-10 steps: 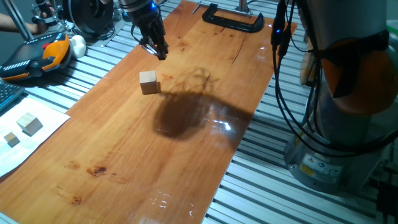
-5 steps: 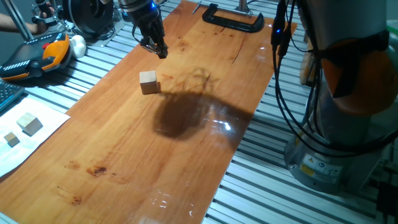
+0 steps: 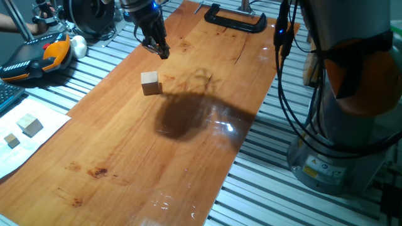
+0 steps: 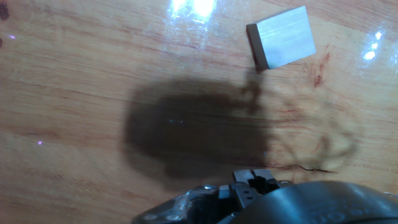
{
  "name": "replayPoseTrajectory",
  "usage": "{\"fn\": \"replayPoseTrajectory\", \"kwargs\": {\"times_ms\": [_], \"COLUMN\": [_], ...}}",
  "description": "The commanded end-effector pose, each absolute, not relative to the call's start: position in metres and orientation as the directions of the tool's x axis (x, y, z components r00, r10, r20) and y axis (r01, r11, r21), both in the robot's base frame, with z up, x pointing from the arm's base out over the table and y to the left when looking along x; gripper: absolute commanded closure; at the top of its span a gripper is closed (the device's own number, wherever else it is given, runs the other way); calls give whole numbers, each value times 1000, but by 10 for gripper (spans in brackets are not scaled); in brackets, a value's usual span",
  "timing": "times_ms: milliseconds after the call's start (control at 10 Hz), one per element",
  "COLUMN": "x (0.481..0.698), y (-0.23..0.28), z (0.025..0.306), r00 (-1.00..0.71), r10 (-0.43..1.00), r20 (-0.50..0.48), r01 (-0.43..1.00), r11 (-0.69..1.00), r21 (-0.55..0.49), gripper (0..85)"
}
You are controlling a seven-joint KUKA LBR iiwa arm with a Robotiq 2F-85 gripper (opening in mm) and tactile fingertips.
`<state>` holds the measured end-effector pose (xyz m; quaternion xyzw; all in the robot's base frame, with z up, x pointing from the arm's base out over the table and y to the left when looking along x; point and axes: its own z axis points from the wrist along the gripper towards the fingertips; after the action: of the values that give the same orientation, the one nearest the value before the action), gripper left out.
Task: Hold a small block with the gripper and sweep it from left to right on the table
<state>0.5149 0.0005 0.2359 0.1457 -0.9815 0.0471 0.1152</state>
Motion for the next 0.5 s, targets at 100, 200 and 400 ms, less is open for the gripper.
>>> {"fn": "replayPoseTrajectory", "kwargs": {"times_ms": [100,200,400], "x": [515,515,515], "y": [1,1,1], "z": [236,236,236], "r00": [-930,-927,-935], "r10": [-278,-288,-304], "r20": [240,239,181], "r01": [-300,-307,-306], "r11": [952,951,952], "r21": [-57,-46,15], "gripper": [843,843,843]}}
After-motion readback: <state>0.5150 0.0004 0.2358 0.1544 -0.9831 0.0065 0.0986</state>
